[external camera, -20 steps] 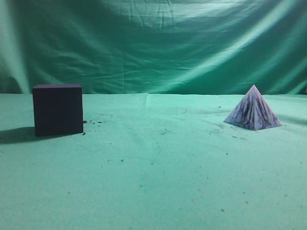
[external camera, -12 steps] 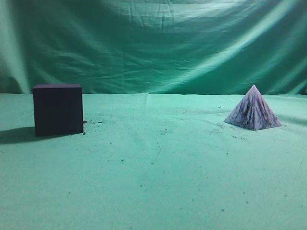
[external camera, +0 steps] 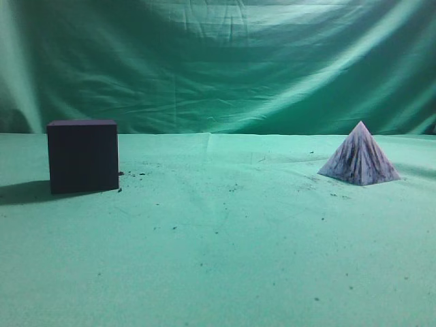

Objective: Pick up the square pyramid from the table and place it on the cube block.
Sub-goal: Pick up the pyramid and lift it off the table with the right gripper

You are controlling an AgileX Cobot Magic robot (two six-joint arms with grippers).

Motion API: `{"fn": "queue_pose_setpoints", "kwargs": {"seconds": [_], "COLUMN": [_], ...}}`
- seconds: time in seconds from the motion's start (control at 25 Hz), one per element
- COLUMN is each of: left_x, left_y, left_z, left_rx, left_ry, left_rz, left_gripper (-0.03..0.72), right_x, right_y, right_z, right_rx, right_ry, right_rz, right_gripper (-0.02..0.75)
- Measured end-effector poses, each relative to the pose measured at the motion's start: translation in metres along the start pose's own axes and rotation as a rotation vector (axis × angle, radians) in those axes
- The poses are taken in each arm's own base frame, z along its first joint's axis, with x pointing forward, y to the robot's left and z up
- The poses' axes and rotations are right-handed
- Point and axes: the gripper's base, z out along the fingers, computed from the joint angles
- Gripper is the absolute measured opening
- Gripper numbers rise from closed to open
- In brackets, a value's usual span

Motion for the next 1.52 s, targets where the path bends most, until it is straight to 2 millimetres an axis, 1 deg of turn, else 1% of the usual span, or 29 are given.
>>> {"fn": "queue_pose_setpoints", "kwargs": {"seconds": [0.32, 0.4, 0.64, 0.72, 0.8, 0.92, 1.0, 1.16, 1.32, 1.36, 1.44, 1.52], "left_x": [0.0, 0.0, 0.0, 0.0, 0.0, 0.0, 0.0, 0.0, 0.0, 0.0, 0.0, 0.0], "left_y": [0.0, 0.0, 0.0, 0.0, 0.0, 0.0, 0.0, 0.0, 0.0, 0.0, 0.0, 0.0], "left_z": [0.0, 0.0, 0.0, 0.0, 0.0, 0.0, 0.0, 0.0, 0.0, 0.0, 0.0, 0.0], "left_rx": [0.0, 0.0, 0.0, 0.0, 0.0, 0.0, 0.0, 0.0, 0.0, 0.0, 0.0, 0.0], "left_ry": [0.0, 0.0, 0.0, 0.0, 0.0, 0.0, 0.0, 0.0, 0.0, 0.0, 0.0, 0.0], "left_rz": [0.0, 0.0, 0.0, 0.0, 0.0, 0.0, 0.0, 0.0, 0.0, 0.0, 0.0, 0.0], "left_gripper": [0.0, 0.0, 0.0, 0.0, 0.0, 0.0, 0.0, 0.0, 0.0, 0.0, 0.0, 0.0], "right_x": [-0.002, -0.008, -0.041, -0.046, -0.055, -0.081, -0.097, -0.126, -0.141, -0.143, -0.154, -0.163], "right_y": [0.0, 0.0, -0.003, -0.004, -0.003, -0.002, -0.002, -0.001, 0.001, 0.002, 0.003, 0.004], "right_z": [0.0, 0.0, -0.01, -0.013, -0.017, -0.028, -0.029, -0.02, -0.002, 0.003, 0.011, 0.024], "right_rx": [0.002, -0.003, -0.001, -0.005, -0.025, -0.052, -0.061, -0.078, -0.095, -0.103, -0.123, -0.147], "right_ry": [-0.02, -0.088, -0.473, -0.506, -0.466, -0.39, -0.327, -0.161, 0.011, 0.079, 0.189, 0.322], "right_rz": [-0.004, 0.017, 0.131, 0.18, 0.209, 0.207, 0.205, 0.2, 0.207, 0.194, 0.14, 0.094], "right_gripper": [0.0, 0.0, 0.0, 0.0, 0.0, 0.0, 0.0, 0.0, 0.0, 0.0, 0.0, 0.0]}}
